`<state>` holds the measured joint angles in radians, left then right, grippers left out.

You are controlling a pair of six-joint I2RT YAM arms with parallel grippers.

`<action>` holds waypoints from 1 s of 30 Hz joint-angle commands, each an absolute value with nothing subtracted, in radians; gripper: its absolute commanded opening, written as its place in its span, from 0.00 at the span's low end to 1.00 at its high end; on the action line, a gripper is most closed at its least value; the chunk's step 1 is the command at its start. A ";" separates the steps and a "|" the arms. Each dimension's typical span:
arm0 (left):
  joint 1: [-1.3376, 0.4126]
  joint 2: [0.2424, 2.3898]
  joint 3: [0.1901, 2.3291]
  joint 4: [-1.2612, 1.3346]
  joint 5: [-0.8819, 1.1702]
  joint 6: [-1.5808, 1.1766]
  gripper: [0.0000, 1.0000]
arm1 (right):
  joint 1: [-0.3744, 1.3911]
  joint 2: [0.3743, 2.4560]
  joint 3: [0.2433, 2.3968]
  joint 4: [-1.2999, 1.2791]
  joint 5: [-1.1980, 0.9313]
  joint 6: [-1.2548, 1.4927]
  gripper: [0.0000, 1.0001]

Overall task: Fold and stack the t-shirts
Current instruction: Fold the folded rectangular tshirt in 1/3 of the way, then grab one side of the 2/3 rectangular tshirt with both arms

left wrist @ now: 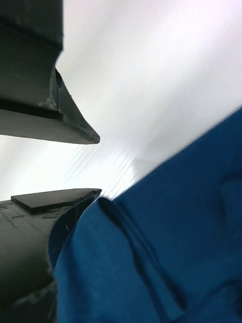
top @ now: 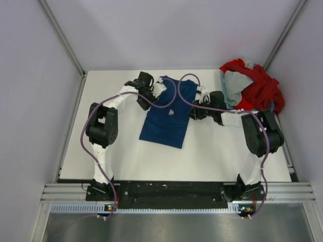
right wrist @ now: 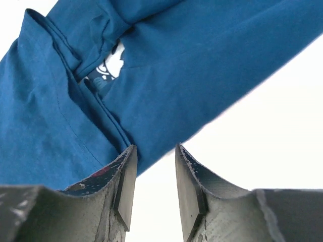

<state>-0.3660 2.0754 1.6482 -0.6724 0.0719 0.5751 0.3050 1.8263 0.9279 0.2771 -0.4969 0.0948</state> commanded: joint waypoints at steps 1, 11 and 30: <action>-0.348 2.022 1.743 -0.589 -0.022 0.508 0.45 | 0.288 1.695 0.953 0.262 -0.492 0.023 0.38; -0.342 1.571 1.185 -0.790 0.514 1.134 0.48 | 0.672 1.385 0.676 0.163 -0.433 -0.549 0.52; -0.414 1.617 0.927 -0.578 0.374 1.345 0.62 | 0.848 1.609 0.778 -0.077 -0.169 -0.871 0.44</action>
<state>-0.3870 1.5837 0.9413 -0.6193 0.4229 1.3087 0.8406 1.5703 0.7364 -0.0231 -0.2119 -0.8429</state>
